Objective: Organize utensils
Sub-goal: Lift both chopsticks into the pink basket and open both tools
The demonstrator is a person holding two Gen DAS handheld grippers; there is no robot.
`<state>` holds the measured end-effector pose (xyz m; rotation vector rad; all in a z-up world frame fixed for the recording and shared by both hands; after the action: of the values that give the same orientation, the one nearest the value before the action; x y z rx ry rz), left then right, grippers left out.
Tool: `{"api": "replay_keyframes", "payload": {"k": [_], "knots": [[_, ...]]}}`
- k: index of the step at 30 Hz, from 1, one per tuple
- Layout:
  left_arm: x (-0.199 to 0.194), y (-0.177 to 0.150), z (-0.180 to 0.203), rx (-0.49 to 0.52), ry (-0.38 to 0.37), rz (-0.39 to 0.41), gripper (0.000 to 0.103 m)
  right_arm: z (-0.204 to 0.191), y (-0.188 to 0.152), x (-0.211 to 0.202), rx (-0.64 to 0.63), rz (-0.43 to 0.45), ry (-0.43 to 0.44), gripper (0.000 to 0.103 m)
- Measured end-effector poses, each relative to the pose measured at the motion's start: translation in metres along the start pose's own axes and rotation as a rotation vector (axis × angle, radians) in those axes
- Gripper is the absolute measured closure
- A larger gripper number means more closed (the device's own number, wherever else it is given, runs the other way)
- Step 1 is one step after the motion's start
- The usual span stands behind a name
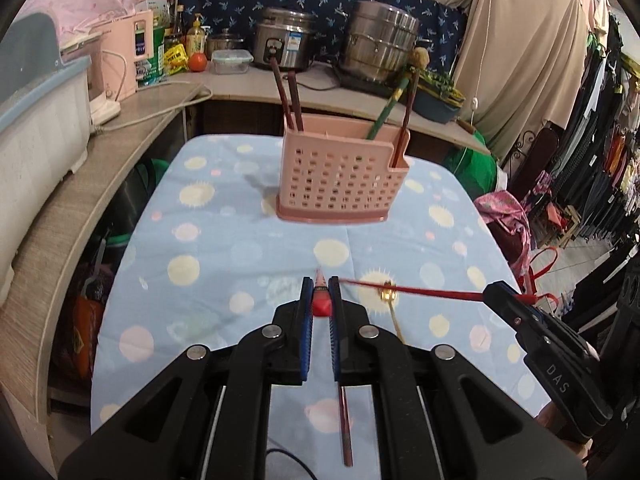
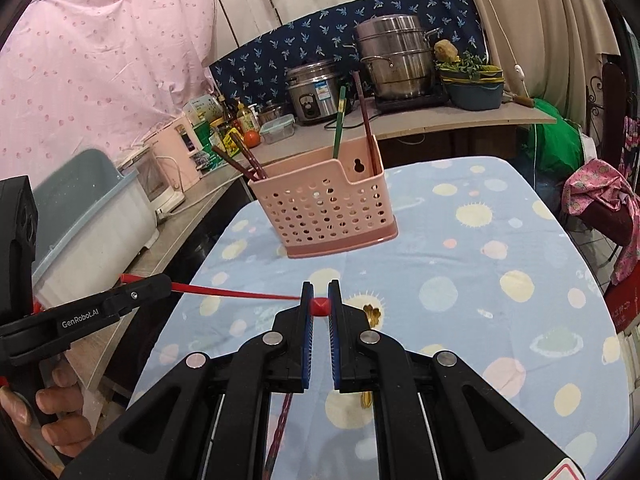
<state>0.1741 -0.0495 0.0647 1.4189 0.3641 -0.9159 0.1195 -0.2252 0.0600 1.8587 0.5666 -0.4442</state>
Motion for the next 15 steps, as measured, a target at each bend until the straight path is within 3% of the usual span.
{"api": "replay_keyframes", "payload": {"k": [15], "knots": [[-0.004, 0.086, 0.001, -0.011, 0.023, 0.115, 0.096, 0.007, 0.083, -0.002, 0.001, 0.151, -0.001, 0.096]]}}
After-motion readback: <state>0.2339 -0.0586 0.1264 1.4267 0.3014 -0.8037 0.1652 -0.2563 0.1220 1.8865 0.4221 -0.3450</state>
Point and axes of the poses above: each gripper's, at about its wrist camera, not at the fingertips, and x roughly the way its jaws point, z to its right, y to its top, the point moved 6 cm from there along x, roughly the way its jaws point, and after that the axes turned 4 degrees about y, right-handed, at the moved point
